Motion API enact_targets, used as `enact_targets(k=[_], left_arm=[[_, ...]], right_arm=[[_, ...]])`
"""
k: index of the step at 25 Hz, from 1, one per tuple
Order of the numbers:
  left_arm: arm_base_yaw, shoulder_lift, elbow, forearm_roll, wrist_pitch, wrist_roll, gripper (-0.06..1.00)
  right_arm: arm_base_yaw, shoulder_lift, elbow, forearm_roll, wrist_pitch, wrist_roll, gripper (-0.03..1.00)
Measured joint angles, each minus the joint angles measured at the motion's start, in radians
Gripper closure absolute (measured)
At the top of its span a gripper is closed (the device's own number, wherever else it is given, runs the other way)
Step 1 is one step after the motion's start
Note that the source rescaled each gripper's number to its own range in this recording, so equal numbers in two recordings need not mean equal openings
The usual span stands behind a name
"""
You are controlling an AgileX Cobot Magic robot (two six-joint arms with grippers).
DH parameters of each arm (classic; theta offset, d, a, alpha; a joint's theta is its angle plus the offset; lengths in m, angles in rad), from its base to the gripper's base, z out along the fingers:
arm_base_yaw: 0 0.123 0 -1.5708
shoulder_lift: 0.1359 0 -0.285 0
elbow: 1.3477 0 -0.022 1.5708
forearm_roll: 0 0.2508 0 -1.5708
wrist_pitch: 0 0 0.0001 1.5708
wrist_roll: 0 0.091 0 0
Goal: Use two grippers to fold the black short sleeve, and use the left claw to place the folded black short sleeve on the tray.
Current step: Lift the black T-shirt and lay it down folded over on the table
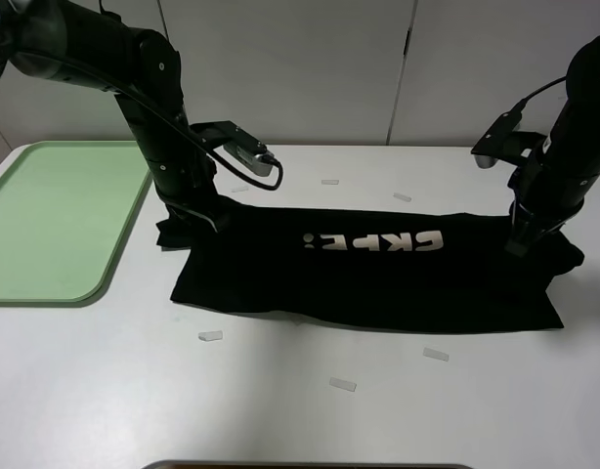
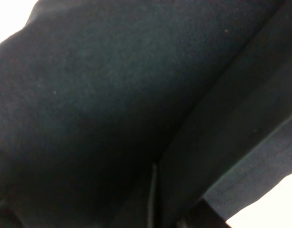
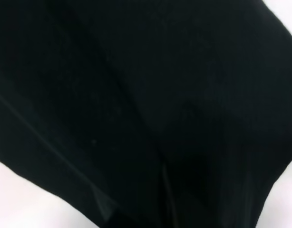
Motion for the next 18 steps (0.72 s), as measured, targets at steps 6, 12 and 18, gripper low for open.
enact_targets(k=[6,12,18], left_arm=[[0.004,0.0,0.0,0.04,0.017,0.0,0.84],[0.015,0.0,0.0,0.083,0.03,0.028,0.22],[0.016,0.0,0.0,0.083,-0.03,0.04,-0.04]], right_arm=[[-0.006,-0.017,-0.003,-0.05,0.047,0.0,0.73],[-0.015,-0.046,-0.003,-0.106,0.068,0.049,0.03],[-0.015,-0.053,-0.003,-0.114,0.068,0.053,-0.03]])
